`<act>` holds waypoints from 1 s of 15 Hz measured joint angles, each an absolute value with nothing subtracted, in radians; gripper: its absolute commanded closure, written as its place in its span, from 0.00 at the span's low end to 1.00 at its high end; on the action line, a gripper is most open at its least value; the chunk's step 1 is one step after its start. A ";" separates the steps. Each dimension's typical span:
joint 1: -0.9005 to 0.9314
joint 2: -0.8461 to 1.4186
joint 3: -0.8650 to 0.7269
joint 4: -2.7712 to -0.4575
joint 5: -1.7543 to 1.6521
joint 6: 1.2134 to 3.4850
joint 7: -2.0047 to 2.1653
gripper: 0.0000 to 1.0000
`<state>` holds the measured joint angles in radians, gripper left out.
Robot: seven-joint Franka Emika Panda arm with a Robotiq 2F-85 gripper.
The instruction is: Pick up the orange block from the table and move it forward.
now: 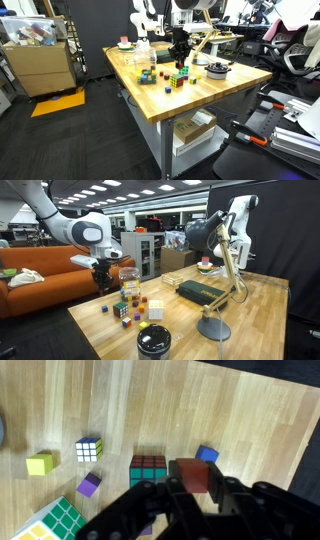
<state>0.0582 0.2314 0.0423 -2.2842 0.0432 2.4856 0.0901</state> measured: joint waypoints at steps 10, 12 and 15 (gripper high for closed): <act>-0.014 0.417 -0.034 -2.006 0.074 2.418 0.109 0.93; -0.023 0.463 -0.038 -1.957 0.084 2.386 0.121 0.93; -0.027 0.497 -0.039 -1.931 0.094 2.377 0.122 0.71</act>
<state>-0.0268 0.4967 -0.0386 -1.9306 0.0943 2.3775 0.1218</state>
